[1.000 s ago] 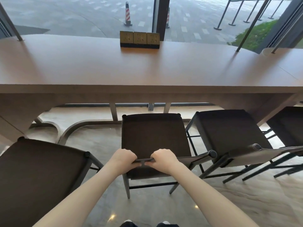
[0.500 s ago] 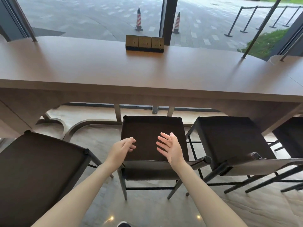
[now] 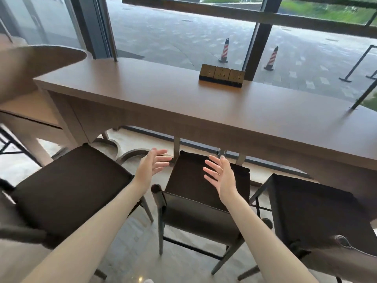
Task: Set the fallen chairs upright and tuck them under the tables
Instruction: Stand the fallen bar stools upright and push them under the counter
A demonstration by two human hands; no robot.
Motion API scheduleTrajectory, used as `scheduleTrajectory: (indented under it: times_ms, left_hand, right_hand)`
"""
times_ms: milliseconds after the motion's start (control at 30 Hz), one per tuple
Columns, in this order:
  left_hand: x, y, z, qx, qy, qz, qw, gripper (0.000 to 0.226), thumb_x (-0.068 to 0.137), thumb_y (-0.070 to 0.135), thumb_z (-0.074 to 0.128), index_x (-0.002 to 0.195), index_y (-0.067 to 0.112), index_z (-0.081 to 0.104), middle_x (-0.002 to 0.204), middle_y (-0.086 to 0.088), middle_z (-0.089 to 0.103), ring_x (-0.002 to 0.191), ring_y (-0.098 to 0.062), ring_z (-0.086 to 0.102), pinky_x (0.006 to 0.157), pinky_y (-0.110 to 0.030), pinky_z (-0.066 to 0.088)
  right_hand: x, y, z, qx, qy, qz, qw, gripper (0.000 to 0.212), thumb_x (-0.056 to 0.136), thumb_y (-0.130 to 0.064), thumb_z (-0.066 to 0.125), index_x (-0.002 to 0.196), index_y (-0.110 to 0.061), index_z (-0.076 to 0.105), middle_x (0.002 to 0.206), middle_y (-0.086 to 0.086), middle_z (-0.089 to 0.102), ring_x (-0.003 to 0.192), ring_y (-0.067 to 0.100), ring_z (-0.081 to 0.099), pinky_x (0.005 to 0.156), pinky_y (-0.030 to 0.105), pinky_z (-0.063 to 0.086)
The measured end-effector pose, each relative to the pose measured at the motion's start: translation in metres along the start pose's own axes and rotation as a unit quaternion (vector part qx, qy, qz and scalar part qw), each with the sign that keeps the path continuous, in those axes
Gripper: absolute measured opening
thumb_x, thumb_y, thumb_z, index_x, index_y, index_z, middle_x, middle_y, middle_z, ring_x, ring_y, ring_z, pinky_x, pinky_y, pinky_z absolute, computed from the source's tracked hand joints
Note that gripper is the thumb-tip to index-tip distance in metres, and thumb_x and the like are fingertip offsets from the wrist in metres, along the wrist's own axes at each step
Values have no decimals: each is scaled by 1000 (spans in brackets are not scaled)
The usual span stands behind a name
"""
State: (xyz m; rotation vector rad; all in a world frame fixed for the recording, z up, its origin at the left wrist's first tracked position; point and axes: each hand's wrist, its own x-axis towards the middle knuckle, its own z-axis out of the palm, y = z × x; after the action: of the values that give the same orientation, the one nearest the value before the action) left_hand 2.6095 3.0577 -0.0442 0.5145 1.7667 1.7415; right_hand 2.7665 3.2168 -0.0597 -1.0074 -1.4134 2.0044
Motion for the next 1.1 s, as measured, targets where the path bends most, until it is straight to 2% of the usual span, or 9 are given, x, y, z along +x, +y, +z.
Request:
scheduleTrajectory:
  times_ms: [133,233,467,600,667,800,933,1100]
  left_hand:
    - [-37,-2,-42,-29,89,-5,996,44,103,40,28,113,18,64,108,-8,71,103,-25,66,100,-40,46]
    - [-75,-2,-84,-39,175,-6,984,42,104,39,28,112,19,64,109,-8,71,104,-24,66,99,-39,47]
    - [-181,1,-184,-75,361,8,930,41,103,39,28,107,19,64,103,-7,71,93,-21,65,94,-37,45]
    - [-243,-6,-227,-93,443,24,891,40,103,36,29,100,19,64,98,-7,69,87,-21,64,92,-37,46]
    - [-272,-14,-248,-97,474,27,875,40,104,36,28,99,20,64,98,-8,69,86,-21,64,89,-36,47]
    - [-324,-31,-293,-117,524,15,843,40,104,35,28,101,16,63,95,-8,68,83,-18,64,77,-28,49]
    - [-363,-45,-339,-133,536,4,833,40,104,34,26,104,14,61,94,-7,67,81,-17,63,70,-22,50]
    - [-395,-52,-404,-140,544,0,827,42,104,35,26,109,11,60,96,-9,67,84,-19,63,82,-28,48]
  right_hand:
    - [-5,5,37,-5,-76,26,997,37,101,-43,38,115,-22,64,118,3,68,107,24,65,89,37,52]
    - [-13,11,83,-23,-153,43,987,38,102,-42,37,114,-20,65,117,4,68,107,25,65,92,40,52]
    - [-70,40,205,-65,-322,91,940,38,102,-40,36,115,-19,64,117,5,67,109,27,63,99,44,48]
    - [-113,66,262,-94,-385,114,911,36,101,-40,39,115,-19,65,115,5,69,106,25,65,93,40,51]
    - [-136,80,288,-106,-413,123,896,36,101,-39,40,113,-19,66,113,4,70,105,25,66,91,38,52]
    - [-184,111,337,-116,-458,150,868,35,101,-38,40,114,-16,65,113,6,69,106,26,65,95,41,50]
    - [-222,141,383,-122,-469,166,859,32,101,-34,42,111,-15,66,113,8,70,103,27,66,91,41,52]
    - [-254,173,431,-113,-457,163,867,30,100,-33,46,109,-14,67,111,9,71,101,28,68,93,45,52]
